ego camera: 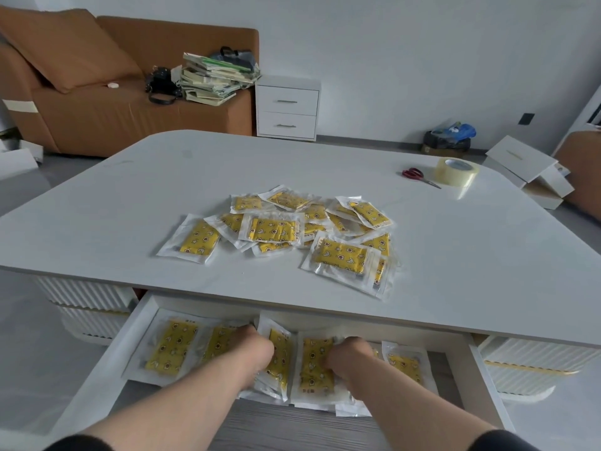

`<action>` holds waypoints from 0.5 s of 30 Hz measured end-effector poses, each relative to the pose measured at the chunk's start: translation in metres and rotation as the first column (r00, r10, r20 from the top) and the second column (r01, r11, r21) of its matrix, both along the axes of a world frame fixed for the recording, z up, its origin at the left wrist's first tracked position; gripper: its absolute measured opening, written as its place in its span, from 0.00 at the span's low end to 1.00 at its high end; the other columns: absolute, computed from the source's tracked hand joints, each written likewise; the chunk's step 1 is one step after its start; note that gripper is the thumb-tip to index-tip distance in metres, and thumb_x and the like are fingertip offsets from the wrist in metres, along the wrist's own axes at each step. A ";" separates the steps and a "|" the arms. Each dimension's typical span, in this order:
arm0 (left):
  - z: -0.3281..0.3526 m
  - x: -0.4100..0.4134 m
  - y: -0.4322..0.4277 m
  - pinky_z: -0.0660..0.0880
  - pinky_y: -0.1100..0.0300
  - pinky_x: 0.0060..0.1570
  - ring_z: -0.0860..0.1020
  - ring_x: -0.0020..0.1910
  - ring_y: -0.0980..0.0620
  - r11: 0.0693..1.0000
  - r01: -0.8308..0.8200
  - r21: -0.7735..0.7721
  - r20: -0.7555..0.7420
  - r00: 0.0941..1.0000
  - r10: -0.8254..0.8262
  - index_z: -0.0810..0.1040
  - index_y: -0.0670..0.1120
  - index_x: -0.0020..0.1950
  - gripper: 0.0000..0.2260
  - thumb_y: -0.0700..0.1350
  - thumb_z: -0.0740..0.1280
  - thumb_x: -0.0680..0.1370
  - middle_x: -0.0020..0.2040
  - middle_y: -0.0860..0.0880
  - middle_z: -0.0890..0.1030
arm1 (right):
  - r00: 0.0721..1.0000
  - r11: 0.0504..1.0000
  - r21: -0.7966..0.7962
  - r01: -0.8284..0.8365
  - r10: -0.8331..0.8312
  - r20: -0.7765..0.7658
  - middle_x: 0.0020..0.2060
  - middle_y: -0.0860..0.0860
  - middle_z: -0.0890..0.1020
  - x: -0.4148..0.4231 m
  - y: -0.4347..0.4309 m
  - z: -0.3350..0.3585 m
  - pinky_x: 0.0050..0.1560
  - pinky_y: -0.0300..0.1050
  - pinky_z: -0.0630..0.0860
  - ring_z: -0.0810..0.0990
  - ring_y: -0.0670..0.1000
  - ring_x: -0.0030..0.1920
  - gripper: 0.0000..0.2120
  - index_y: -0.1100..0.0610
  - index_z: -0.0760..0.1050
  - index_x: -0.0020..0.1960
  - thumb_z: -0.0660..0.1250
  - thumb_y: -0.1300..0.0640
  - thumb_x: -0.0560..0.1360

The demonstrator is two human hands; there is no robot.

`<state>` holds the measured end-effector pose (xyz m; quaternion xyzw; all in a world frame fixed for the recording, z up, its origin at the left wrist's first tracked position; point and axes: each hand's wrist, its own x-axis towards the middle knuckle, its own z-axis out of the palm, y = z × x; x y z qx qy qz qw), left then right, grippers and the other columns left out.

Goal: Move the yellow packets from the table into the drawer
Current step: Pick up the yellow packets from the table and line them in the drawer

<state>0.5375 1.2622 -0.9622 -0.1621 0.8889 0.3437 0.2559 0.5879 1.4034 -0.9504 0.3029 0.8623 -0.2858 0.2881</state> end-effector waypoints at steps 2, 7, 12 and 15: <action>-0.001 -0.002 0.001 0.75 0.56 0.49 0.74 0.59 0.45 0.999 0.041 -0.029 -0.006 0.999 -0.041 0.67 0.40 0.70 0.21 0.34 0.62 0.77 0.64 0.42 0.74 | 0.994 0.992 0.061 -0.107 0.106 0.024 0.53 0.53 0.76 0.000 0.001 -0.004 0.45 0.43 0.69 0.75 0.57 0.52 0.19 0.57 0.71 0.68 0.64 0.65 0.78; -0.001 -0.005 0.002 0.77 0.59 0.47 0.76 0.59 0.46 0.973 0.128 -0.190 -0.025 0.990 -0.135 0.67 0.40 0.71 0.22 0.36 0.64 0.76 0.64 0.43 0.74 | 0.983 0.988 0.081 0.132 -0.120 -0.142 0.46 0.53 0.71 -0.002 0.009 -0.014 0.44 0.38 0.73 0.74 0.51 0.48 0.17 0.61 0.65 0.65 0.57 0.63 0.77; 0.003 -0.001 -0.006 0.77 0.60 0.47 0.78 0.53 0.49 0.875 0.248 -0.416 -0.081 0.948 -0.307 0.71 0.45 0.66 0.19 0.39 0.64 0.74 0.58 0.48 0.77 | 0.976 0.983 0.093 0.161 -0.144 -0.164 0.52 0.54 0.77 0.002 0.007 -0.011 0.44 0.41 0.76 0.76 0.53 0.49 0.20 0.60 0.64 0.66 0.61 0.63 0.74; 0.005 0.001 -0.011 0.76 0.60 0.37 0.78 0.45 0.50 0.877 0.246 -0.414 -0.150 0.931 -0.332 0.67 0.44 0.63 0.18 0.38 0.64 0.73 0.49 0.48 0.77 | 0.978 0.981 0.098 0.166 -0.151 -0.144 0.58 0.56 0.77 0.000 0.006 -0.009 0.44 0.42 0.75 0.77 0.55 0.54 0.21 0.61 0.61 0.65 0.61 0.64 0.74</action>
